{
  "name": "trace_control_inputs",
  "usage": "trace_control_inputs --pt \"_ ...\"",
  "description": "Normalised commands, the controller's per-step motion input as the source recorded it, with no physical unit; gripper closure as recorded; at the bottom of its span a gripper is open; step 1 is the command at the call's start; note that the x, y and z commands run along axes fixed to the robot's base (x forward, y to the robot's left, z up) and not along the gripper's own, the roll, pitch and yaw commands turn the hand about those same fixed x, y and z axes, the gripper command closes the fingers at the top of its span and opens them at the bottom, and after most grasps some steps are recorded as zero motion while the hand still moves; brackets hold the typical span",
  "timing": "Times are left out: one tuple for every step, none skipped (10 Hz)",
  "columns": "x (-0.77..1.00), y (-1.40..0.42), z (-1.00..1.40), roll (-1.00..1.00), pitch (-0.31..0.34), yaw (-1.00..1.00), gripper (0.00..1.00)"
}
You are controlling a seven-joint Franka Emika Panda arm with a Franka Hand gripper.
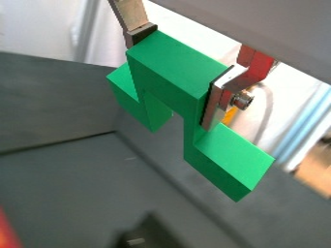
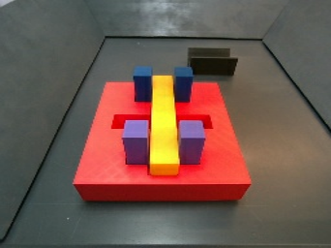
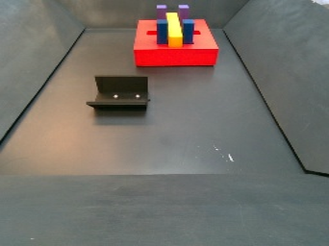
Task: Pick up the green object. Move up. Place the green object on the fixture. Regrasp the green object. Move to above the board. Insert the green object.
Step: Move to above the board, then insert the green object.
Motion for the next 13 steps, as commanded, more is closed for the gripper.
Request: trace_control_inputs --pt "-1.11 -1.40 0.25 -1.00 0.035 0.00 1.00" --pt "-1.09 -1.40 0.24 -1.00 0.030 0.00 1.00" --pt "-1.08 -1.40 0.24 -1.00 0.032 0.00 1.00" --pt "-0.58 -0.70 0.12 -1.00 0.019 0.01 1.00" --pt "-0.29 -0.31 0.04 -1.00 0.011 0.01 1.00" --pt "-0.09 -0.06 0.01 -0.97 0.018 0.01 1.00" --pt "-0.07 -0.05 0.02 -0.80 0.010 0.00 1.00" --pt "-0.07 -0.03 0.00 -0.47 -0.022 0.00 1.00" --pt "-0.05 -0.01 0.00 -0.31 -0.029 0.00 1.00" --pt "-0.04 0.00 0.01 -0.21 -0.023 0.00 1.00" --pt "0.01 0.00 -0.03 0.00 0.000 0.00 1.00" --pt "0.19 0.00 -0.27 -0.08 0.000 0.00 1.00" --pt "0.20 0.00 -0.51 -0.30 -0.041 0.00 1.00"
